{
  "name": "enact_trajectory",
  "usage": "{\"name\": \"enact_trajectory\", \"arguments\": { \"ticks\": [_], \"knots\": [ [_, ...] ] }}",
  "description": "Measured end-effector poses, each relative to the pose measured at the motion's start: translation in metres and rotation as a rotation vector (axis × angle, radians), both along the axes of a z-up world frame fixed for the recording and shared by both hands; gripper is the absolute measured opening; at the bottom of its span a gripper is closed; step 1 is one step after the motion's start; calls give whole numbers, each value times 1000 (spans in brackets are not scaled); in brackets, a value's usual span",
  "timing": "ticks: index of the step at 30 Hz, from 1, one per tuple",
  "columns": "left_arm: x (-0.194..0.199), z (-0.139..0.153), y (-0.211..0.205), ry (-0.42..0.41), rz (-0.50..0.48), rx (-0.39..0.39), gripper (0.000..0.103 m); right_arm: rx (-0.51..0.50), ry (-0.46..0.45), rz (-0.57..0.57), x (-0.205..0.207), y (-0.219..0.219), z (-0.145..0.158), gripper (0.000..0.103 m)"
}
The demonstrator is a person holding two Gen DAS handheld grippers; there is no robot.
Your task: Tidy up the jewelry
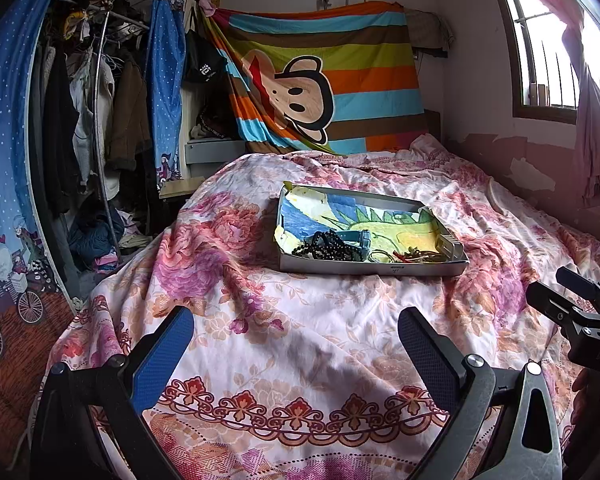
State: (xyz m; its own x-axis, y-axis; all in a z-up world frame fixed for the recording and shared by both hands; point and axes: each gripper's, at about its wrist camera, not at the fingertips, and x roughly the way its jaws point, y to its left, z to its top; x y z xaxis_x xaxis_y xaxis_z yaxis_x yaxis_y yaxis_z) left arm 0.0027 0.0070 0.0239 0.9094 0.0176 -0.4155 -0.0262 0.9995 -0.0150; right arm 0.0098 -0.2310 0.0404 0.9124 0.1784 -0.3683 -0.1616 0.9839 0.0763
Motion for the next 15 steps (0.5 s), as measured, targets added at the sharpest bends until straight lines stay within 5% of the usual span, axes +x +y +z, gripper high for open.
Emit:
{"name": "enact_trajectory", "arguments": {
  "ticks": [15],
  "knots": [
    [0, 1, 0, 0, 0, 1, 103, -1, 2, 1, 0, 1, 0, 101]
  ]
}}
